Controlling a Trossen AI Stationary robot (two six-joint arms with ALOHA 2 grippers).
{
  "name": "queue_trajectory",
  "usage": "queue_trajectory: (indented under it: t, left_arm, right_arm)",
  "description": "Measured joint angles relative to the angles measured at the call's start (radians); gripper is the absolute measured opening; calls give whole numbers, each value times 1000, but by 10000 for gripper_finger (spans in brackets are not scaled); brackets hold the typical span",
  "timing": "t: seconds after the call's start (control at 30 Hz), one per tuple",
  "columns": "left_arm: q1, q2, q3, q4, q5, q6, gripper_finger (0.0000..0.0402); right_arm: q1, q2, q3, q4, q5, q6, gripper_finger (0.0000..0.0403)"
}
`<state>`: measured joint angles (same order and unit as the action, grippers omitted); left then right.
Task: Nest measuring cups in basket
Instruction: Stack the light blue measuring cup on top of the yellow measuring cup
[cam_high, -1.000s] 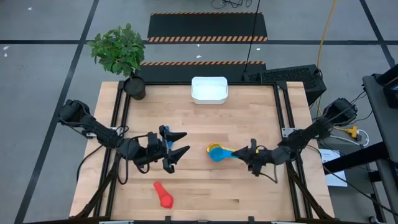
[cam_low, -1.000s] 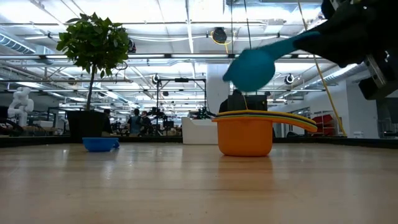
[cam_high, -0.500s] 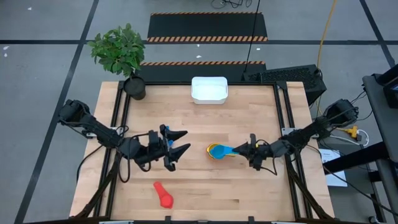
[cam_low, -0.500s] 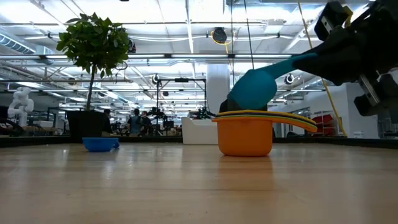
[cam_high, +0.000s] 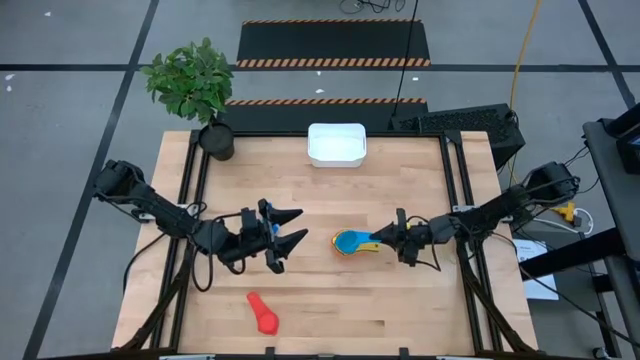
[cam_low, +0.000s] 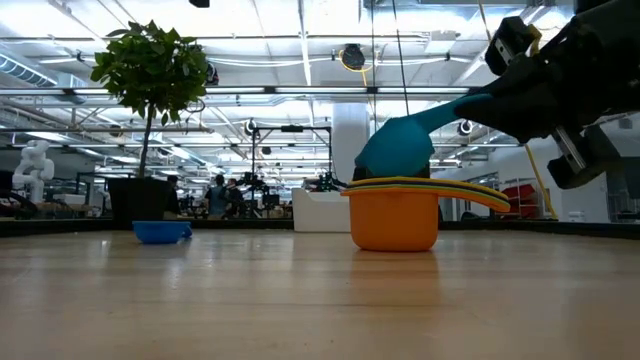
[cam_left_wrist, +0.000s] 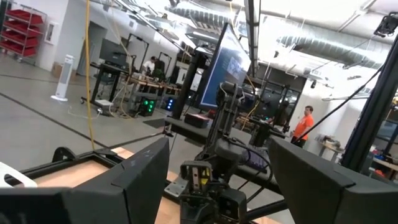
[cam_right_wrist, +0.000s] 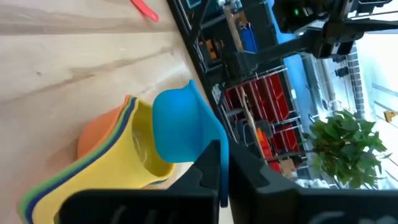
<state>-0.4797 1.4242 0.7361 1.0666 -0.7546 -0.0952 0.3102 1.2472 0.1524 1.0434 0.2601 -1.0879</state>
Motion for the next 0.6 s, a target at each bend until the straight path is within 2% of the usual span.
queue_trajectory:
  t: [0.17,0.47,0.6]
  left_arm:
    - [1,0,0,-1,0,10,273]
    - [1,0,0,-2,13,12,273]
    - [1,0,0,-2,23,11,273]
  right_arm:
    - [-42,0,0,-1,-82,3,4]
    - [-74,0,0,-53,-88,28,38]
    - [-81,0,0,-53,-126,60,64]
